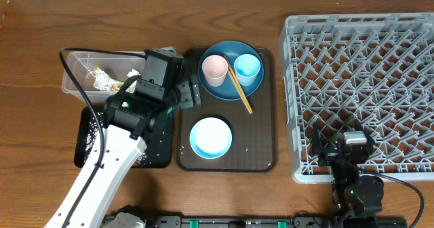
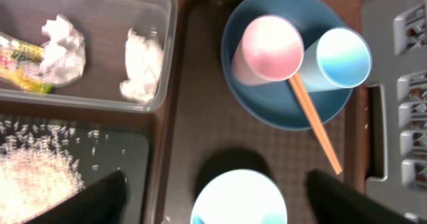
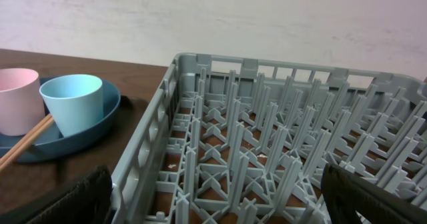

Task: Sort waste into correct bins and load items into the dishwasher rack

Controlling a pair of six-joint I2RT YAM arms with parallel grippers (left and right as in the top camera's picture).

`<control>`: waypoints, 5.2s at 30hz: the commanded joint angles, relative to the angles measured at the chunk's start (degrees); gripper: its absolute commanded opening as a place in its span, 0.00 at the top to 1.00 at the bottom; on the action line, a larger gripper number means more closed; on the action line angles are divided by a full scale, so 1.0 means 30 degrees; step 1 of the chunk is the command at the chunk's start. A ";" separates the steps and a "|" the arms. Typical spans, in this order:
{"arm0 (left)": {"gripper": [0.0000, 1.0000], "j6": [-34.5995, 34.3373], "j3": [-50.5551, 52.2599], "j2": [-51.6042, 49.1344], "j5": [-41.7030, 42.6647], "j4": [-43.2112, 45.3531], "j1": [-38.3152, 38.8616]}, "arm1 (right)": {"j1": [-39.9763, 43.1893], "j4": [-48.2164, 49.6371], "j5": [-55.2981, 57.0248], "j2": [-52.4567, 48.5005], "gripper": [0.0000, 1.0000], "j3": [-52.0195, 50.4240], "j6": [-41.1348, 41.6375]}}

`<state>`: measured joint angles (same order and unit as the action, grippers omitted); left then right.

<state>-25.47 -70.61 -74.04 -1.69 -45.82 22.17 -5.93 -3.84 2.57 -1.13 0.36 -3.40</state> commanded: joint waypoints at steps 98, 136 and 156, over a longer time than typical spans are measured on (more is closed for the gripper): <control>0.94 -0.2674 0.0313 -0.8459 -0.0153 0.9901 -0.0452 | -0.0532 -0.0080 0.0138 -0.0036 0.01 -0.0022 -0.0168; 0.94 -0.3759 0.0321 -0.4036 2.8370 0.7439 -0.7366 | -0.0532 0.3920 -0.7810 -0.0036 0.01 0.0255 0.5792; 0.94 -0.3774 0.0321 -0.4036 3.0571 0.7431 -0.7366 | -0.0525 -0.1617 -2.3168 -1.2794 0.01 1.6240 0.9384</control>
<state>-36.27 -69.93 -86.35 86.89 -23.59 0.21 -5.93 -9.65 -56.84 -36.75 46.44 23.11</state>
